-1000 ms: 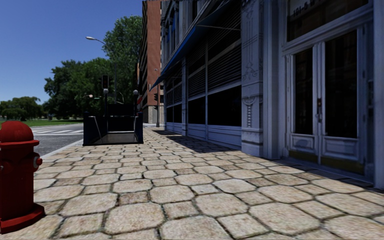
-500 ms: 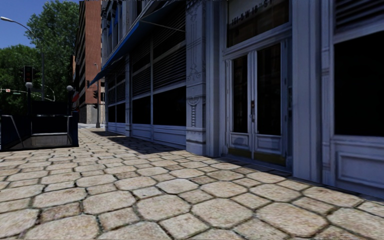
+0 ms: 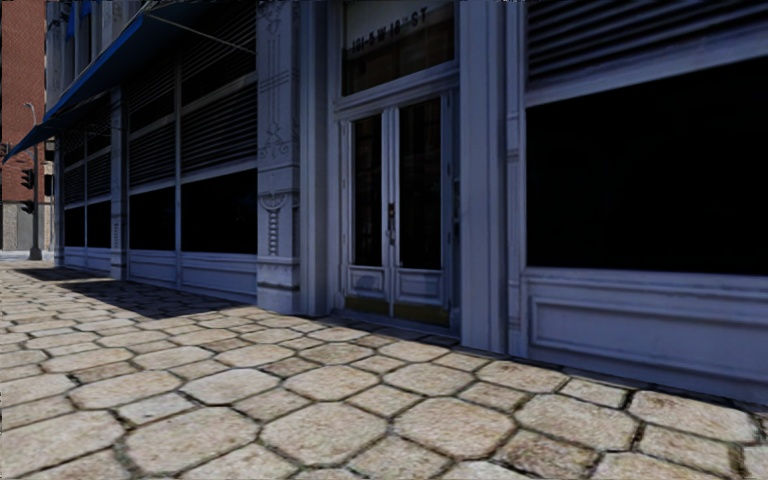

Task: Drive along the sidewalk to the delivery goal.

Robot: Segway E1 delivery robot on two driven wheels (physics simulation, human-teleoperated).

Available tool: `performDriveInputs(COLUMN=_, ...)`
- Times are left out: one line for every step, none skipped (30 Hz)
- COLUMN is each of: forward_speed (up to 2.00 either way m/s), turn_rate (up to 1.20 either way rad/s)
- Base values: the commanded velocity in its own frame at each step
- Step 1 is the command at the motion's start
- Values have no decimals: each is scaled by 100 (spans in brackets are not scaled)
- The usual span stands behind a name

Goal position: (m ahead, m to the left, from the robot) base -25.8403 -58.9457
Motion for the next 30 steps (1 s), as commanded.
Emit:
performDriveInputs(forward_speed=53, turn_rate=-70)
performDriveInputs(forward_speed=53, turn_rate=-70)
performDriveInputs(forward_speed=59, turn_rate=-70)
performDriveInputs(forward_speed=65, turn_rate=-70)
performDriveInputs(forward_speed=65, turn_rate=-70)
performDriveInputs(forward_speed=69, turn_rate=-70)
performDriveInputs(forward_speed=71, turn_rate=-70)
performDriveInputs(forward_speed=72, turn_rate=-70)
performDriveInputs(forward_speed=72, turn_rate=-70)
performDriveInputs(forward_speed=72, turn_rate=-70)
performDriveInputs(forward_speed=72, turn_rate=-70)
performDriveInputs(forward_speed=72, turn_rate=-70)
performDriveInputs(forward_speed=73, turn_rate=-70)
performDriveInputs(forward_speed=73, turn_rate=-70)
performDriveInputs(forward_speed=70, turn_rate=-70)
performDriveInputs(forward_speed=70, turn_rate=-70)
performDriveInputs(forward_speed=0, turn_rate=-70)
performDriveInputs(forward_speed=0, turn_rate=-70)
performDriveInputs(forward_speed=0, turn_rate=-70)
performDriveInputs(forward_speed=0, turn_rate=-70)
performDriveInputs(forward_speed=0, turn_rate=-70)
performDriveInputs(forward_speed=0, turn_rate=-70)
performDriveInputs(forward_speed=0, turn_rate=-70)
performDriveInputs(forward_speed=0, turn_rate=-70)
performDriveInputs(forward_speed=0, turn_rate=-70)
performDriveInputs(forward_speed=0, turn_rate=-70)
performDriveInputs(forward_speed=0, turn_rate=-70)
performDriveInputs(forward_speed=0, turn_rate=-70)
performDriveInputs(forward_speed=0, turn_rate=-70)
performDriveInputs(forward_speed=0, turn_rate=-70)
